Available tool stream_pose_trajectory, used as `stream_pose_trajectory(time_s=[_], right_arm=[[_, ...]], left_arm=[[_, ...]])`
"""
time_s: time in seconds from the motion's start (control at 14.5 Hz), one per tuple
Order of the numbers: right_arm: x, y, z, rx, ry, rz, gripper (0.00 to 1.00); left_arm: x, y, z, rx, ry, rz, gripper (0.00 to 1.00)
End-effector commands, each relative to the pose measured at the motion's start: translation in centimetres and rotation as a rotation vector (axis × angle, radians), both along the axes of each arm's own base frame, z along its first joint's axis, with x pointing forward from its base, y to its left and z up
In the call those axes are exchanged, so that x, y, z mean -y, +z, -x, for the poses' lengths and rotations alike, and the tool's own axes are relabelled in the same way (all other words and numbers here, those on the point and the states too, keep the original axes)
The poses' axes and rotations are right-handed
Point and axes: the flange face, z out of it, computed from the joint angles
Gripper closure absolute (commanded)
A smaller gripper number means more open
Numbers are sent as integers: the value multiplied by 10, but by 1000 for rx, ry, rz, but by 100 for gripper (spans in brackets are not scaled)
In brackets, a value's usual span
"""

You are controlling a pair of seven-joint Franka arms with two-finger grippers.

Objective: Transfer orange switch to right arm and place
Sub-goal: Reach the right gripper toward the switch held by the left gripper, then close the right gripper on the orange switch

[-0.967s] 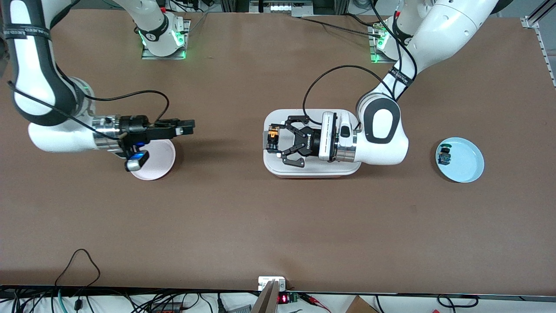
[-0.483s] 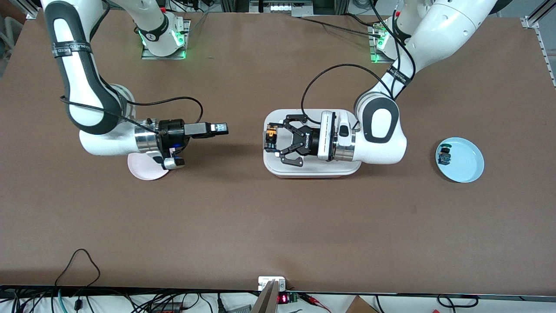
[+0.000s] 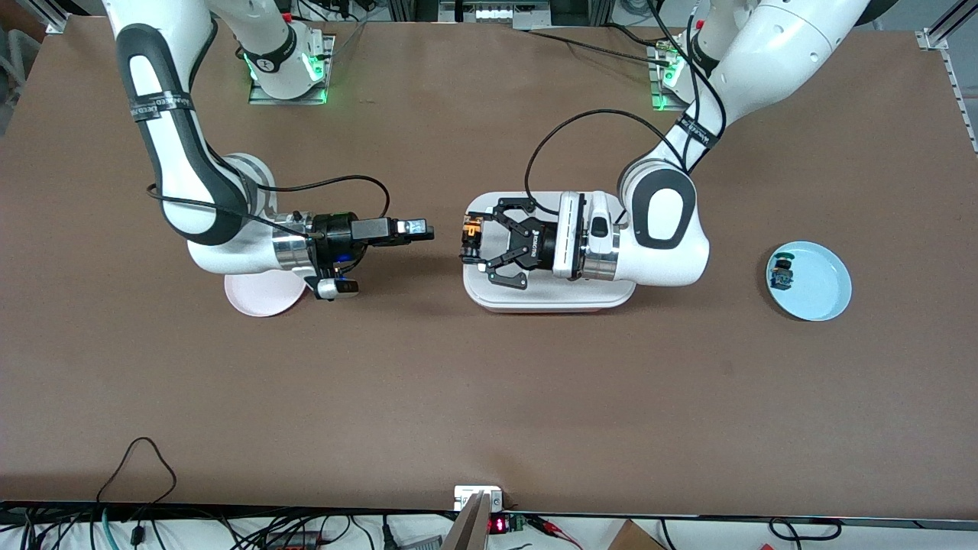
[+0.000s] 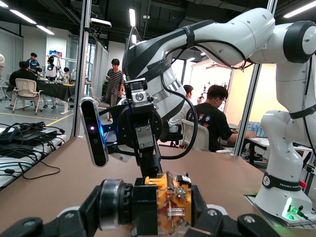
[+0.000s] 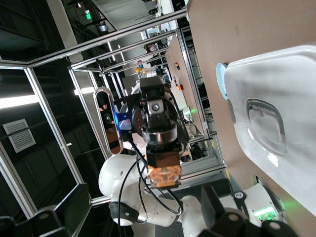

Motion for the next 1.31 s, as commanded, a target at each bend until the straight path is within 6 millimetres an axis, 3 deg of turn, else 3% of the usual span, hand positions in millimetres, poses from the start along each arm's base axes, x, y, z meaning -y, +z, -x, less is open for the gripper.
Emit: stream_pose_trajectory(time_s=[0.0, 0.35, 0.76, 1.24], right_arm=[[-18, -2, 1, 18, -33, -12, 0], [-47, -14, 11, -29, -48, -36, 0], [-63, -18, 20, -37, -34, -21, 0], [-63, -18, 19, -36, -34, -23, 6]], left_arm=[[3, 5, 1, 29, 21, 23, 100], [4, 6, 1, 27, 21, 22, 100], [3, 4, 1, 30, 20, 20, 100], [0, 5, 0, 31, 21, 20, 100]])
